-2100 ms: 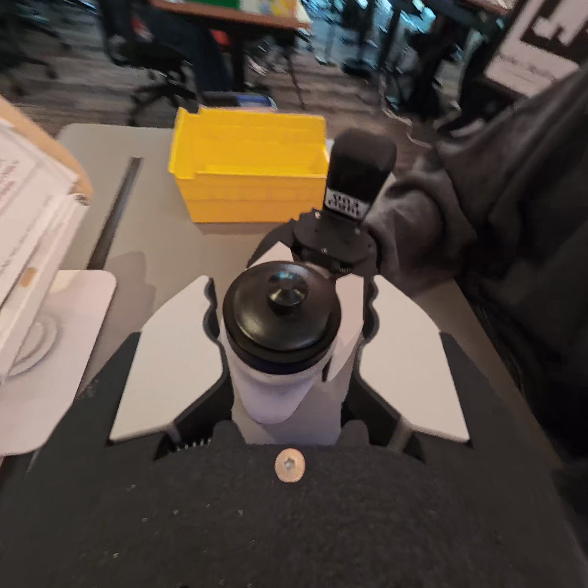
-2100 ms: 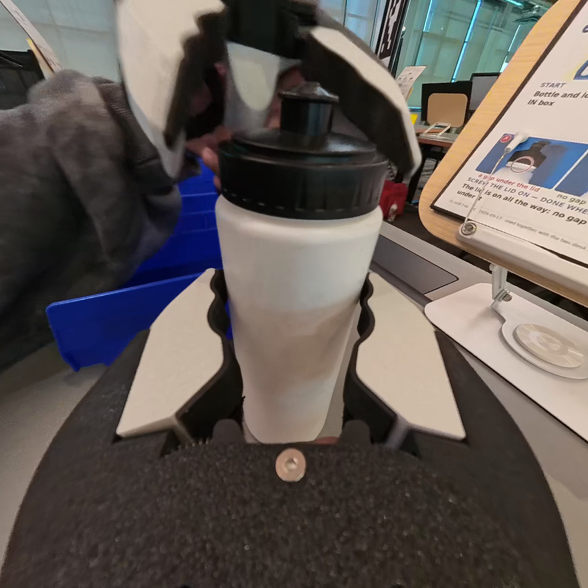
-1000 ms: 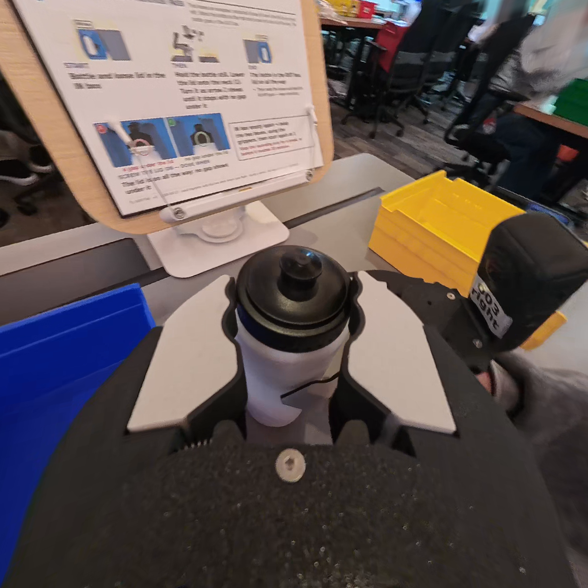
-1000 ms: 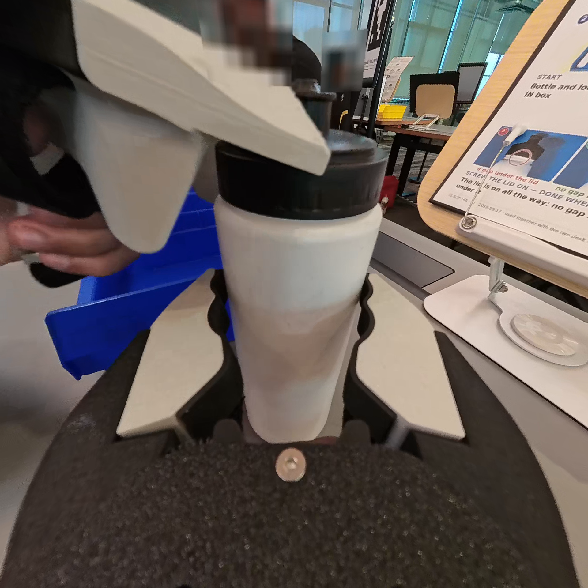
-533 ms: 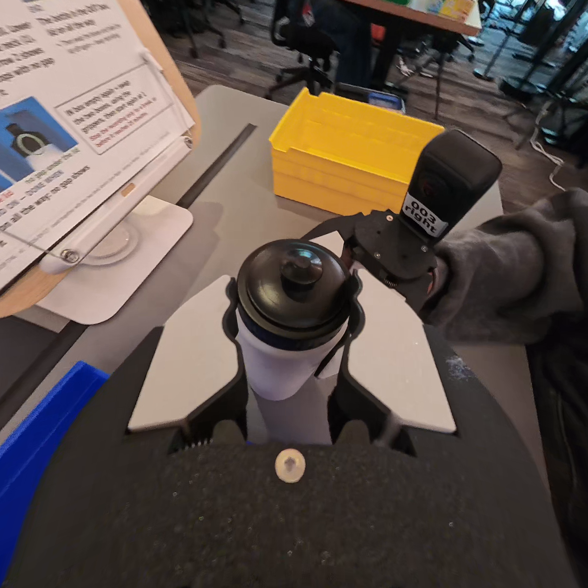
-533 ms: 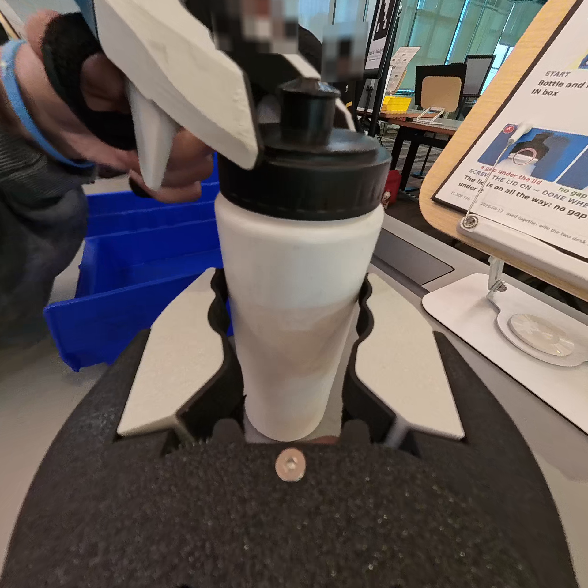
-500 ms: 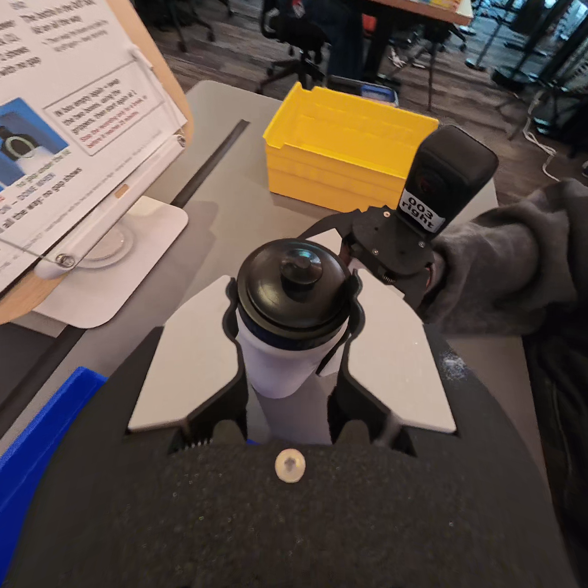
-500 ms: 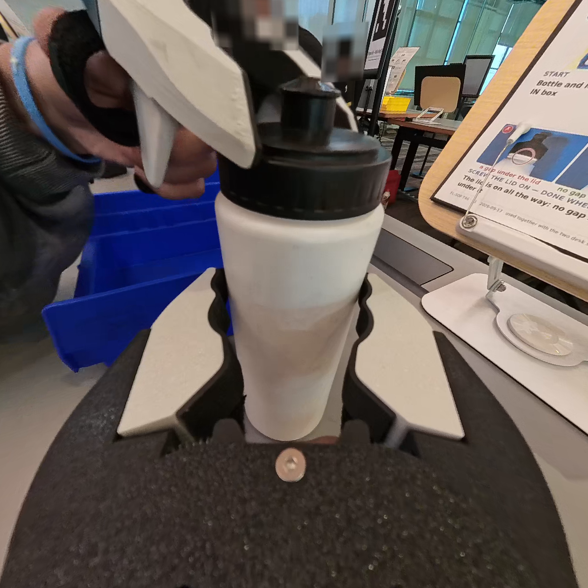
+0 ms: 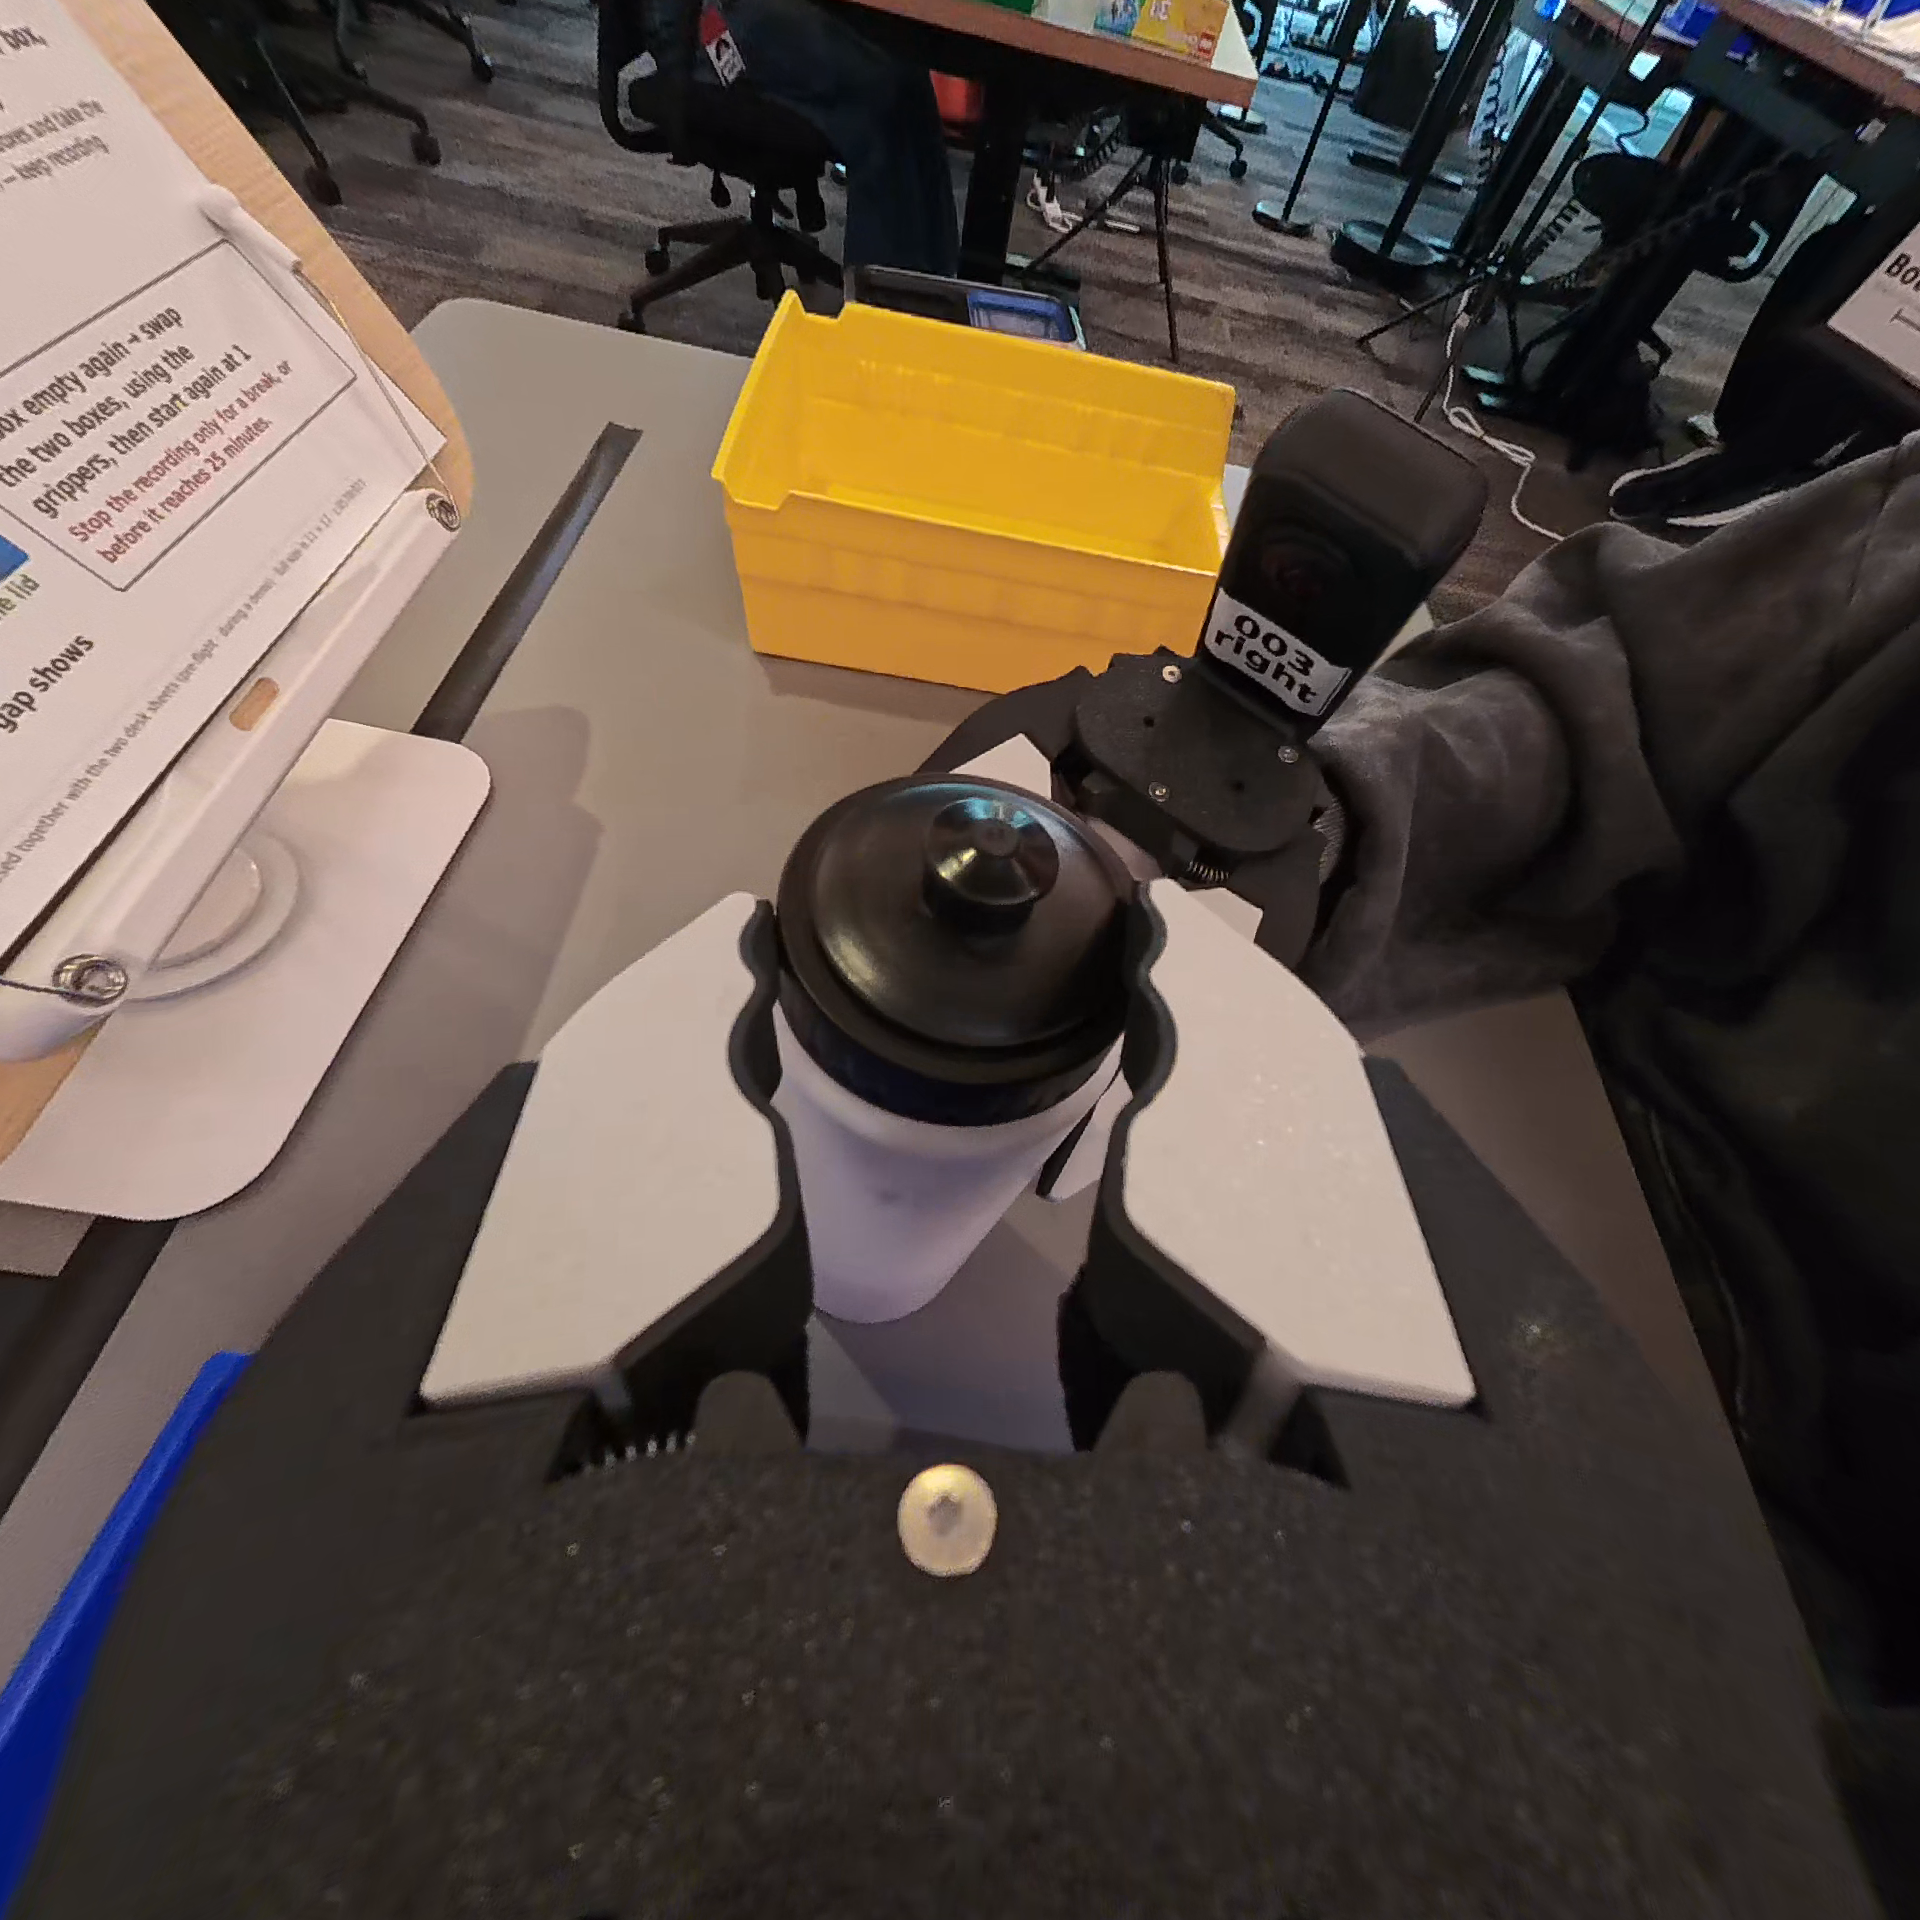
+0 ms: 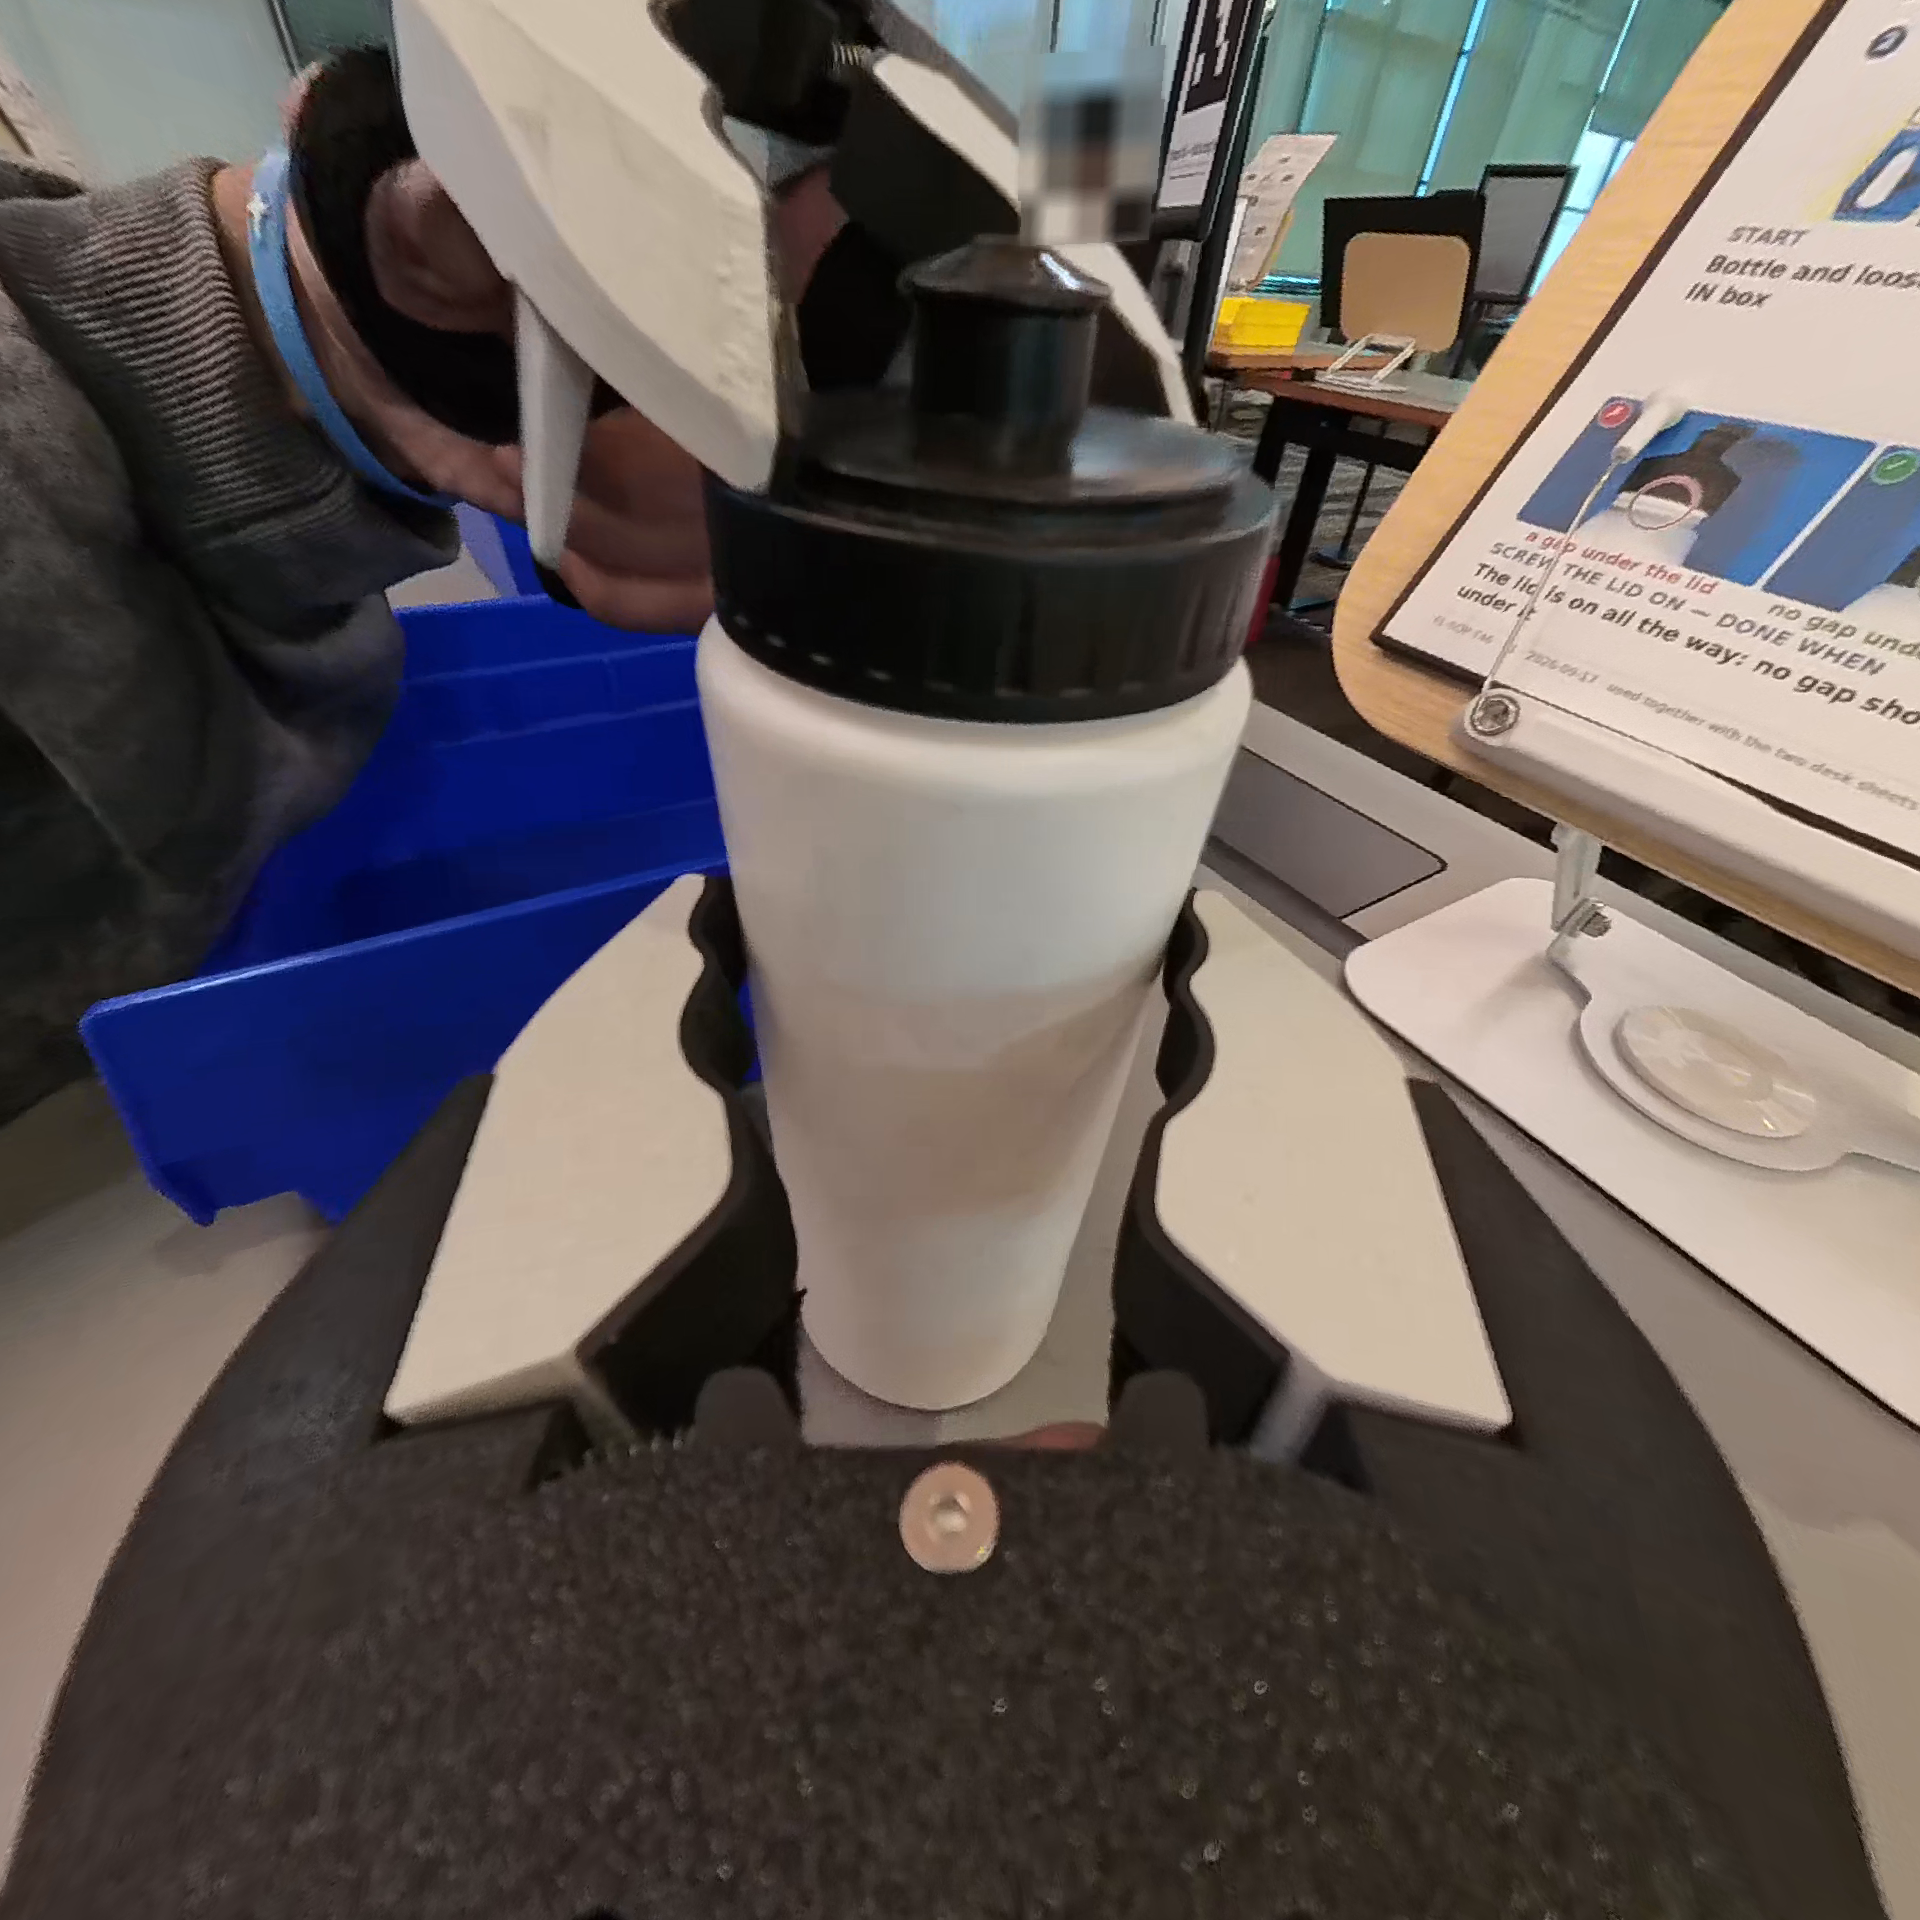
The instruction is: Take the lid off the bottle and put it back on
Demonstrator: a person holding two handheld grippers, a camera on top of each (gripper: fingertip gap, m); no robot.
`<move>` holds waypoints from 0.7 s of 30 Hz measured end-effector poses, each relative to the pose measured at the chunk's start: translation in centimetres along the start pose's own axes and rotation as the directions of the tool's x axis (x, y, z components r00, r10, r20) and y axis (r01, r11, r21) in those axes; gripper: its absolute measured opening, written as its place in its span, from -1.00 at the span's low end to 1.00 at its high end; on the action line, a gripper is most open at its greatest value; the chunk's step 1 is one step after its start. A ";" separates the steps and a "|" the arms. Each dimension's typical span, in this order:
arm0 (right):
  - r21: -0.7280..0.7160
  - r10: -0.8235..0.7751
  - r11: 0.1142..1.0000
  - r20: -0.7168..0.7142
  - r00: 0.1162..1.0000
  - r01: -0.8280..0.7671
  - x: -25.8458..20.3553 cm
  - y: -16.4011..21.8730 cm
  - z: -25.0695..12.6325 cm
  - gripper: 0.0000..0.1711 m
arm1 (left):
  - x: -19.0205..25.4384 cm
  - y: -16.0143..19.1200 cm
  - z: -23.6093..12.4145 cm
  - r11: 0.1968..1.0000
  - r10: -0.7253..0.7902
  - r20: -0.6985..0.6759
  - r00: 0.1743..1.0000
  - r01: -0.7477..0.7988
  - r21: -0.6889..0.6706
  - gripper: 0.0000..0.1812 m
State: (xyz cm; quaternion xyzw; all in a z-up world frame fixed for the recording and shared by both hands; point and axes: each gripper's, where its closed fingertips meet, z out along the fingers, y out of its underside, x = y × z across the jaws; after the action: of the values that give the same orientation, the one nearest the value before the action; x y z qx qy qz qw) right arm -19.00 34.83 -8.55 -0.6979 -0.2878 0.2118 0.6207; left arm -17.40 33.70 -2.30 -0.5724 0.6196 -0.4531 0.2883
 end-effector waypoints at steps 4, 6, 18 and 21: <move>0.006 0.008 1.000 0.029 1.000 -0.008 -0.2 0.0 0.0 -0.09 | 0.0 0.1 -0.1 0.999 -0.004 0.001 1.000 0.004 -0.042 -0.29; 0.003 0.020 1.000 0.046 0.999 -0.021 -0.2 0.0 0.0 -0.09 | -0.1 0.1 0.0 0.999 -0.013 -0.002 1.000 0.013 -0.037 -0.30; 0.017 0.046 0.999 0.040 0.998 -0.046 0.3 0.0 -0.5 -0.09 | 8.2 -2.2 -5.3 0.831 -0.367 0.455 0.811 0.065 0.553 -0.14; 0.018 0.048 0.999 0.031 0.998 -0.049 0.4 0.0 -0.7 -0.09 | 12.5 4.0 -2.1 0.806 -0.495 0.538 0.682 0.130 0.577 -0.15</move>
State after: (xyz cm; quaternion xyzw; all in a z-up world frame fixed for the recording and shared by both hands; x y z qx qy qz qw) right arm -18.29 34.58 -8.47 -0.6956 -0.2784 0.2402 0.6173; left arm -23.24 21.84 -2.92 -0.7020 0.2253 -0.4044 0.5411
